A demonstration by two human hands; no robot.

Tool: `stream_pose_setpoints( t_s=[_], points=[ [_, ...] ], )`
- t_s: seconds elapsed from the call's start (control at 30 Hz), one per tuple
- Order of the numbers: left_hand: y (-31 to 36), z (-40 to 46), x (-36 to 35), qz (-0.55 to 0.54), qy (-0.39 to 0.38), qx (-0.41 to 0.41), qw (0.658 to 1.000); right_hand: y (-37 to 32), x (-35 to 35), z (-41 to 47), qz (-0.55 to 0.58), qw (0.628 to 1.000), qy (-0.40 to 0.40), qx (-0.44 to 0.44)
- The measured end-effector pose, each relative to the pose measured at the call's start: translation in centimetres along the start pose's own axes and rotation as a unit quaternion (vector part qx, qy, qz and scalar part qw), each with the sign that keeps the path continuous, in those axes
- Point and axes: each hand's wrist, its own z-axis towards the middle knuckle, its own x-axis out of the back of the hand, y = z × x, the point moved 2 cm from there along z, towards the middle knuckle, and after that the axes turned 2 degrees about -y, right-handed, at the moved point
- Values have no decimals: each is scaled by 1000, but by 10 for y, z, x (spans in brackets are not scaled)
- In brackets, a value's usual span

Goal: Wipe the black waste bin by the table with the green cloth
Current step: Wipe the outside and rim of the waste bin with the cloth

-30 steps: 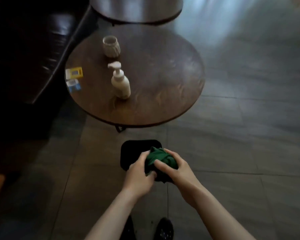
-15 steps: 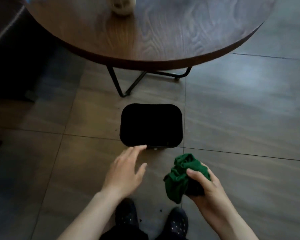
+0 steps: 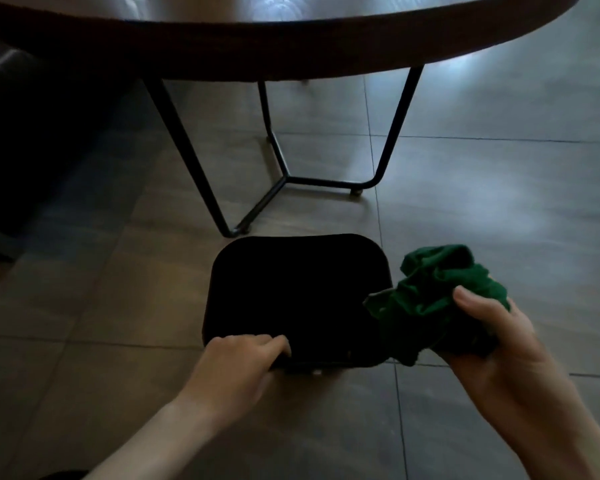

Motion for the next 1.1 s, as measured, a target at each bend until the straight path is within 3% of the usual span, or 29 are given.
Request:
stream_pose_setpoints(
  t_s=[0.17, 0.3, 0.47, 0.53, 0.63, 0.7, 0.77, 0.9, 1.0, 1.1],
  points=[
    [-3, 16, 13, -23, 79, -28, 996, -1, 11, 3, -20, 999, -26, 43],
    [-9, 45, 43, -52, 141, 6, 989, -15, 15, -4, -52, 994, -48, 80],
    [-28, 70, 38, -94, 131, 32, 986, -11, 5, -16, -127, 983, -54, 117],
    [-35, 73, 32, -87, 155, 40, 983, 3, 1, -20, -198, 969, -38, 141],
    [-43, 72, 20, -52, 146, 38, 987, 35, -14, -17, -321, 917, -5, 237],
    [-45, 72, 15, 7, 92, 31, 995, 65, -24, -8, -399, 860, -31, 317],
    [-48, 73, 14, 12, 61, 32, 998, 99, -30, 5, -503, 773, -63, 381],
    [-51, 75, 15, -1, 71, 20, 997, 166, -37, 30, -751, 525, -157, 368],
    [-53, 76, 14, -26, 77, 38, 996, 209, -22, 30, -802, 406, -253, 358],
    [-51, 74, 15, -46, 84, 39, 995, 239, 9, 10, -797, 258, -370, 402]
  ],
)
